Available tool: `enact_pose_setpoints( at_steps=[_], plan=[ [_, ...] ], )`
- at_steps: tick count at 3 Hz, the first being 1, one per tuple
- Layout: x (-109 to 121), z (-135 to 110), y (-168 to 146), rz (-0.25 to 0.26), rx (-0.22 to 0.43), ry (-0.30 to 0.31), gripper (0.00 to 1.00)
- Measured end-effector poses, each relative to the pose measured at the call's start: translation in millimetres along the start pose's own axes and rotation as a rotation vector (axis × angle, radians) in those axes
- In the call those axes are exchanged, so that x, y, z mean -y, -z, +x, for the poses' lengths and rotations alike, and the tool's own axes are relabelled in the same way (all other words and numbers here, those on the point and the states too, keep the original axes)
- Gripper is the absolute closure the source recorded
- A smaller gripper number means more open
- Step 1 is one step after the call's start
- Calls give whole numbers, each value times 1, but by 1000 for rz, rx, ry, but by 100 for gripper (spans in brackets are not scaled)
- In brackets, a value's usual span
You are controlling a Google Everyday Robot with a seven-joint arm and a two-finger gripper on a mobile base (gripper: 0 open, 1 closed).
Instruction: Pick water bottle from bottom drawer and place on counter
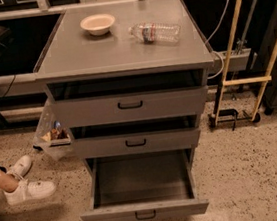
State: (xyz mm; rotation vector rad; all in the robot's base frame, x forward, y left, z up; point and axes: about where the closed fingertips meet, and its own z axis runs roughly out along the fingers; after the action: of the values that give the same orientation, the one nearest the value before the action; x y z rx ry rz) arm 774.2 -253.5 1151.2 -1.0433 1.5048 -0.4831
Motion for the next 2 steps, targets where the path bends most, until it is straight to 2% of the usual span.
enact_pose_setpoints(
  at_steps=[1, 2],
  plan=[
    [61, -54, 112, 231, 24, -10, 0],
    [75, -94, 162, 327, 52, 14, 0]
  ],
)
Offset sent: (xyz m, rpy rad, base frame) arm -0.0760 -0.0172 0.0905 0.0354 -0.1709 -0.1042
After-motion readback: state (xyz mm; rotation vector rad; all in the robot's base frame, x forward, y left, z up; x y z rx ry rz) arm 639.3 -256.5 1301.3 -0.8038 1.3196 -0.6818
